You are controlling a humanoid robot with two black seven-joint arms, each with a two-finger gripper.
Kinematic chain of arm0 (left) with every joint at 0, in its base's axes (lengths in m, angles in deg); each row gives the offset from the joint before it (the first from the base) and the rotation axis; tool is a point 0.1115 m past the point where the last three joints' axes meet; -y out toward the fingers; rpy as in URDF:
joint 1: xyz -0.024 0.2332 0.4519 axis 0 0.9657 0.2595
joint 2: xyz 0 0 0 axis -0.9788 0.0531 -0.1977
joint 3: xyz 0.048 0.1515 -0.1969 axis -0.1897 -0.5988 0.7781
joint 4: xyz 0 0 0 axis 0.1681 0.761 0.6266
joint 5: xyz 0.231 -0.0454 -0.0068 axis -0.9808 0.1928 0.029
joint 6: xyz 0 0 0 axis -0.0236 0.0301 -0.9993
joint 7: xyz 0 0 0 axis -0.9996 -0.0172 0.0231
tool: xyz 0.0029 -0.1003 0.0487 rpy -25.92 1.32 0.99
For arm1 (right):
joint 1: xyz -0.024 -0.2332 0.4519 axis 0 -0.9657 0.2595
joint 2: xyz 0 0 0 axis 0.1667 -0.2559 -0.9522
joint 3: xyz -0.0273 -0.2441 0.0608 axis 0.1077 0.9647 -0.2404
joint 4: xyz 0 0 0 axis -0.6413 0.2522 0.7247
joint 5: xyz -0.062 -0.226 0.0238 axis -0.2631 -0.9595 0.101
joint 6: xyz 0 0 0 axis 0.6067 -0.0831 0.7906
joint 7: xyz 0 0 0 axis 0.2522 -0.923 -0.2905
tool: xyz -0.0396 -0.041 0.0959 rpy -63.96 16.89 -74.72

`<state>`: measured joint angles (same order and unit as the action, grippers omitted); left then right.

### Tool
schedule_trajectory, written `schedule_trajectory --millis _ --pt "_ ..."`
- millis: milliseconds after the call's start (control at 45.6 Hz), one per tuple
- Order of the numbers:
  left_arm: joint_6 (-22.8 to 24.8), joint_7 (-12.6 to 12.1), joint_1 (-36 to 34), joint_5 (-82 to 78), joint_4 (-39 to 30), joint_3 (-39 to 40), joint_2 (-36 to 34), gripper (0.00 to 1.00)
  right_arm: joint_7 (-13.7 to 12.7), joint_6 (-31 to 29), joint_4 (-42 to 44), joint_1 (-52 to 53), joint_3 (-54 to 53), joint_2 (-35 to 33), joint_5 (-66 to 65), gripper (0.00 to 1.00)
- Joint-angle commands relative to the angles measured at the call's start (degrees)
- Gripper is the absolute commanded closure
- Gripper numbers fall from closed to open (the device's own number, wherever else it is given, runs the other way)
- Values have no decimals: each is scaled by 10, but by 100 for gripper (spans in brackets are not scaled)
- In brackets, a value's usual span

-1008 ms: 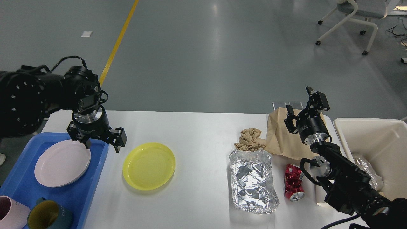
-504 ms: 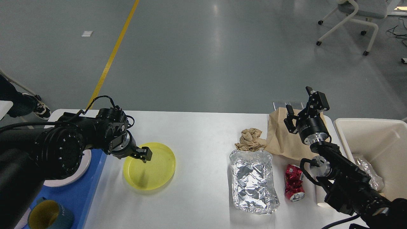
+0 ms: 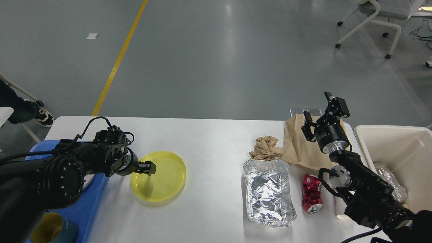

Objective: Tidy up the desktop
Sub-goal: 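Reach the left gripper to the yellow plate rim and grasp it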

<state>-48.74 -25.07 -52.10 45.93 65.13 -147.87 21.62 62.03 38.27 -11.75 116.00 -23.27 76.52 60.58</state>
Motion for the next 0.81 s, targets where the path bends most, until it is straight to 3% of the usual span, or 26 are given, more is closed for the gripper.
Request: schedule_trajectory --millis 0,175,526,679,789 --pt "-3 0 7 0 6 16 1 8 0 0 0 0 0 0 0 0" --pt "6 1 10 0 6 19 4 16 0 0 0 0 0 0 0 0" --pt "57 1 12 0 5 29 1 49 0 0 0 0 0 0 0 0" --pt "63 0 13 0 5 53 -1 53 0 0 0 0 0 0 0 0" --pt "67 -14 12 0 5 53 -4 72 0 0 0 0 0 0 0 0"
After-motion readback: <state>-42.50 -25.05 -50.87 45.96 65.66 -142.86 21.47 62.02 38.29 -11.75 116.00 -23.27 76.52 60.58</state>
